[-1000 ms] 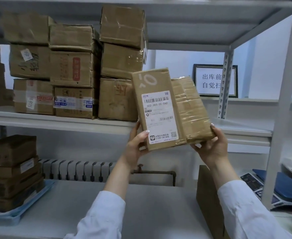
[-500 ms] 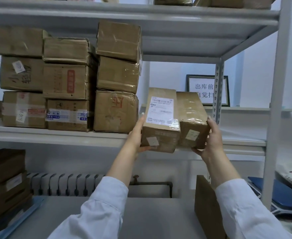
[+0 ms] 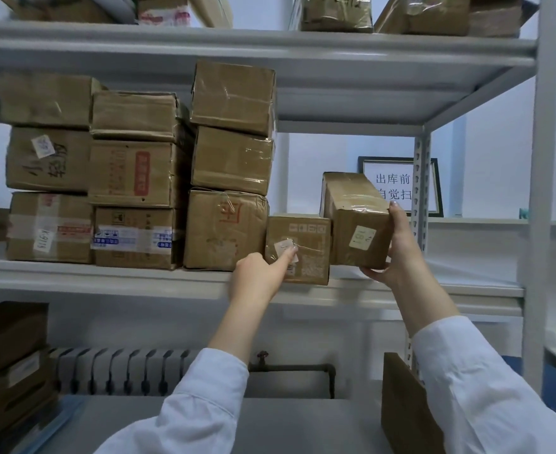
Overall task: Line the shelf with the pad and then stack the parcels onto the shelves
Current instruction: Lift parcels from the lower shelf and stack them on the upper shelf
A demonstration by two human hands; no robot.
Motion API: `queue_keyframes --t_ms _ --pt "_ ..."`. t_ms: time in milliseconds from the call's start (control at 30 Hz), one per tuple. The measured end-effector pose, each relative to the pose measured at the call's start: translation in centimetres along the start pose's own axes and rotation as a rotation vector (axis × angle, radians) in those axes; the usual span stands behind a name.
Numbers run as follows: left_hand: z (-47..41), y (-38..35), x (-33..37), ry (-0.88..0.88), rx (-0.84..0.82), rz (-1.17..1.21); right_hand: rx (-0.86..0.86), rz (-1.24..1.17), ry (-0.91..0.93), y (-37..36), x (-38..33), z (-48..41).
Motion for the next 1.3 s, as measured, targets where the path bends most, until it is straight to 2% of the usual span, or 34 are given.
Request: queue_keyframes --t_ms 100,167,267,367,500,667,733,833,1000,1100,1300 --pt "0.1 0.6 1.0 -0.09 0.095 -0.113 0.004 -0.021 0.004 0.3 -1.4 -0.3" --pt "0.6 0.7 3.1 -0.295 0.141 -0.145 0.006 -0.034 0.018 0.5 -2.5 -0.6" --pt "1.7 -1.5 6.5 -0.631 0.023 -0.267 0.009 -0.051 0.046 0.5 -4.1 -1.2" --pt "1.4 -3.6 7.7 -0.734 -0.061 -0.412 -0.026 -0.047 0.041 -0.4 -5.3 -1.7" --pt "0.6 -3.6 7.9 -0.711 -0.016 -0.422 -0.034 0.067 0.012 -1.6 -6.2 -2.6" --pt "0.1 -3.5 8.5 -0.636 -0.145 -0.087 -0.062 0.337 -0.067 -3.7 -5.7 -3.9" --pt "-0.2 -3.3 9.1 -0.603 -0.176 -0.019 -0.085 0.509 -0.038 -4.5 -5.2 -4.2" --pt "-1.3 -2.1 9.3 -0.533 -0.105 0.029 -0.111 0.67 0.056 -5.5 -4.3 -4.2" --pt "-2.3 -1.1 8.9 -0.529 -0.01 0.194 -0.201 0.619 0.205 -7.0 -3.5 -3.9" --pt "-2.1 -1.0 8.1 -0.49 0.021 0.289 -0.241 0.63 0.235 -8.4 -2.2 -4.4" --pt "-2.2 -1.6 7.6 -0.466 0.009 0.26 -0.193 0.641 0.232 -8.7 -1.0 -5.2"
Point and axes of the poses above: each hand's wrist, its own z-axis away from the middle knuckle, its own y-axis out of the back of the hand, x = y × z, the point moved 10 cm from there along -z, towards the middle knuckle, and after that the axes turned 14 degrees about z, right-handed, at the moved point
